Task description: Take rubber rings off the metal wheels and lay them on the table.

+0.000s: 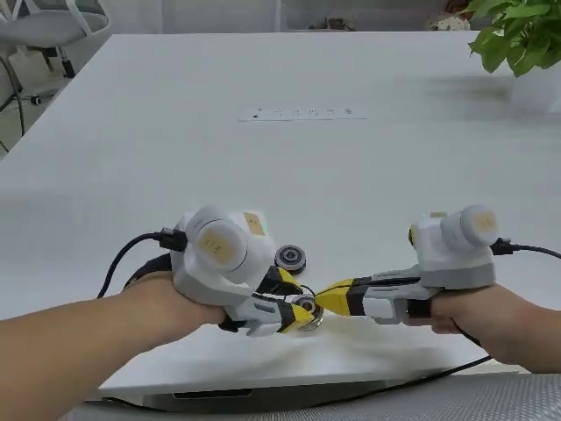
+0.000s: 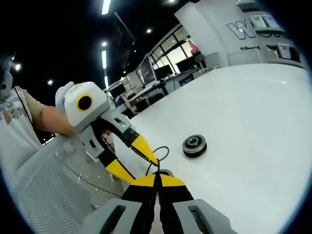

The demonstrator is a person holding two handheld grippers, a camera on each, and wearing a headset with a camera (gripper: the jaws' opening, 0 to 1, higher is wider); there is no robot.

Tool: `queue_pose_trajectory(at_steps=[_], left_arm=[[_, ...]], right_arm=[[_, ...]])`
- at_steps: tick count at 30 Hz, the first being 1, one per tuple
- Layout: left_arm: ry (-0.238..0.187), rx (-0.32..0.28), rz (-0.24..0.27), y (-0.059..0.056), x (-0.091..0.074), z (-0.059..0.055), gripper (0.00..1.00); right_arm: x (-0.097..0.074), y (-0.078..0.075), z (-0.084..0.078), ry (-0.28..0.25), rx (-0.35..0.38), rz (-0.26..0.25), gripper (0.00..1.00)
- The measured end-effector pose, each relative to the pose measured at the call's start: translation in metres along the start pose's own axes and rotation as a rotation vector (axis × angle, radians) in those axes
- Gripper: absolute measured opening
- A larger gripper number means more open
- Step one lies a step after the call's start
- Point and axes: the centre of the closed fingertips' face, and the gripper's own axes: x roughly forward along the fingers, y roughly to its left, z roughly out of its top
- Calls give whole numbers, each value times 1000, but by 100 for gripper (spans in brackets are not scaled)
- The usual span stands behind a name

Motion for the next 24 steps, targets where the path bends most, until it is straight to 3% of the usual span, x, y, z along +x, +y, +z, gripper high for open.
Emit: queue_pose_trajectory(at_steps=[9,24], left_arm=[[-28,-17,7,1,-19,6,33],[-60,-55,71,23,-56,3,47]], right_arm=[[-1,9,8,-5,-8,19,0],[7,3,34,-3,-48,35,0]])
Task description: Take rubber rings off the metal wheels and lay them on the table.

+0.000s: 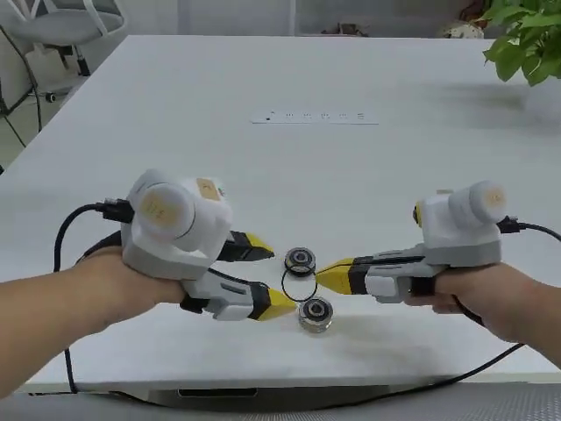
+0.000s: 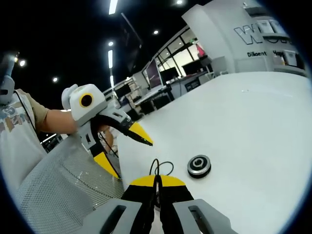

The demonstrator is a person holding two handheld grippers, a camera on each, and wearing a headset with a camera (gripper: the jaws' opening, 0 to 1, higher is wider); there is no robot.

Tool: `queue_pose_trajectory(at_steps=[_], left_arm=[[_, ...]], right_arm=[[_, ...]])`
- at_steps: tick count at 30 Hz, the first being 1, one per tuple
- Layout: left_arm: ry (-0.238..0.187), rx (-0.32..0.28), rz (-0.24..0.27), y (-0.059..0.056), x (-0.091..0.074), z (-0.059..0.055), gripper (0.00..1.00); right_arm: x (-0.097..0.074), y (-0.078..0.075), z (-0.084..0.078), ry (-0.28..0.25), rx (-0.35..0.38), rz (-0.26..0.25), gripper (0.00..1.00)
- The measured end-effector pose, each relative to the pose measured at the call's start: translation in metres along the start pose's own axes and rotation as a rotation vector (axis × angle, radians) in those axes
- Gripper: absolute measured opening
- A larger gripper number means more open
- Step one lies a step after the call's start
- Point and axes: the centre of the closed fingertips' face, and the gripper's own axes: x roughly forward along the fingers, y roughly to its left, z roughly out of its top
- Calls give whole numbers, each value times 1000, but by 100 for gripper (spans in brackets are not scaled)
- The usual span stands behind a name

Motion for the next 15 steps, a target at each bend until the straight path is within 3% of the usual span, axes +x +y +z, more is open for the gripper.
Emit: queue_pose_trajectory(at_steps=[7,15], left_arm=[[6,-14,30,9,-16,-11,53],[3,-85,61,19,-32,-26,60]], right_arm=[[12,-1,10,14,-19,7,0],[28,0,10,46,-28,21,0]])
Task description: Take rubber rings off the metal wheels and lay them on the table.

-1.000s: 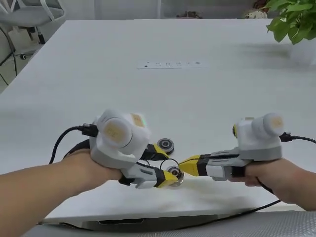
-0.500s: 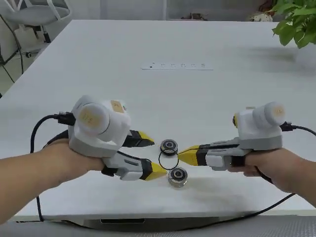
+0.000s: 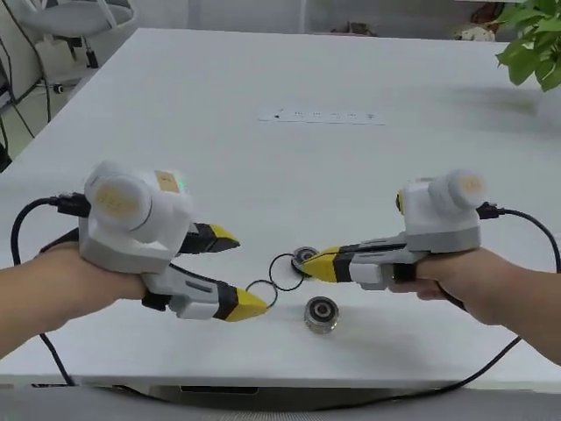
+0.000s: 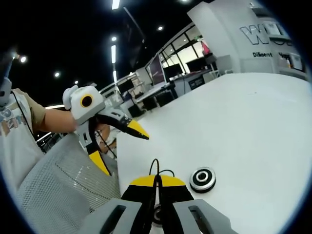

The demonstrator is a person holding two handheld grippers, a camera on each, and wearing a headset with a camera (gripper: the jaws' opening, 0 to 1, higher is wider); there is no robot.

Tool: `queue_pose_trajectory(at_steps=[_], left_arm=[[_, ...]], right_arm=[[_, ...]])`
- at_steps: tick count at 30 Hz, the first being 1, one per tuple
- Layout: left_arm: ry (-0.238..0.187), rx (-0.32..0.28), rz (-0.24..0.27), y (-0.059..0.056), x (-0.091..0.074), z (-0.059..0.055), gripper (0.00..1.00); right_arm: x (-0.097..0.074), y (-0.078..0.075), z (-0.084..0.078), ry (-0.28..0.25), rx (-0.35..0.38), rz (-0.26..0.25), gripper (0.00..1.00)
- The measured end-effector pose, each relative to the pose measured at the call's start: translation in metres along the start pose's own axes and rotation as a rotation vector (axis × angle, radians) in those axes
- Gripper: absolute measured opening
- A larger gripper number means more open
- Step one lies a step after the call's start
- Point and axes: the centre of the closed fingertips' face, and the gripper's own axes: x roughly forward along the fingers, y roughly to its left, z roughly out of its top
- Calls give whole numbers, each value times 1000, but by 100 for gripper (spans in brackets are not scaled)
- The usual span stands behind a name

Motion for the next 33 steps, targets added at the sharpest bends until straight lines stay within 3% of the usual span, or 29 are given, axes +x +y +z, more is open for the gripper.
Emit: queue_pose_trajectory(at_steps=[8,17,33], left_arm=[[12,-11,17,6,-8,-10,65],[9,-28,29,11,-14,-13,69],[10,-48,47,16,-21,-20,69]], right_arm=[[16,-8,-2,36,7,9,0],[32,-9,-7,64,39,16,0],[45,-15,-25,131,87,4,0]])
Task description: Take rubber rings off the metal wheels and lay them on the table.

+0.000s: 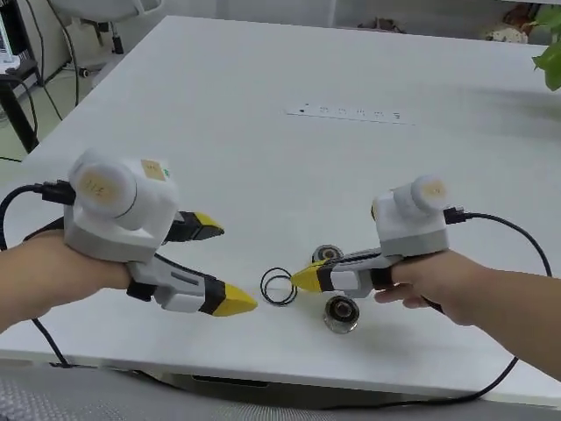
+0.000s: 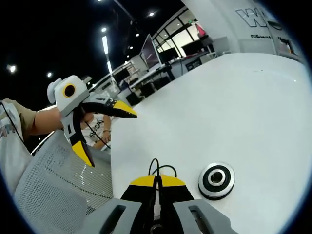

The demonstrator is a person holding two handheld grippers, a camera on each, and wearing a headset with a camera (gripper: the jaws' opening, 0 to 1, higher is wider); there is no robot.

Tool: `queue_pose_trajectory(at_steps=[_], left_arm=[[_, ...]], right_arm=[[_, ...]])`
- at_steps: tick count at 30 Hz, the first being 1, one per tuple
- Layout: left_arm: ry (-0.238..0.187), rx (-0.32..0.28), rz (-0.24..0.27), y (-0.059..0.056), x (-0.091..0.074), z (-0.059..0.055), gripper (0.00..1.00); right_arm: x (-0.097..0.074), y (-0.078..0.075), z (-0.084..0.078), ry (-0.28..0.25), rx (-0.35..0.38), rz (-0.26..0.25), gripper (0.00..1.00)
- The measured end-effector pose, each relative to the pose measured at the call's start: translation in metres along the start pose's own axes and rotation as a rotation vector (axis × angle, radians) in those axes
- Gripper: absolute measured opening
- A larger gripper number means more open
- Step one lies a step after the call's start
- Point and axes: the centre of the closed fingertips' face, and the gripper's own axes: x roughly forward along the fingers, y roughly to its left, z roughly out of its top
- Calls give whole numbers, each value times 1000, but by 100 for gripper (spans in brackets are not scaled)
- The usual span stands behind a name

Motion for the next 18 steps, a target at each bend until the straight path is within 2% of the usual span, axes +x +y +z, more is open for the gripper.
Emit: queue_pose_trajectory(at_steps=[10,18], left_arm=[[5,-11,5,2,0,-3,69],[10,-13,3,2,1,-4,68]], right_arm=[[0,-9,-8,24,23,-42,0],[0,-11,-10,28,1,-53,2]])
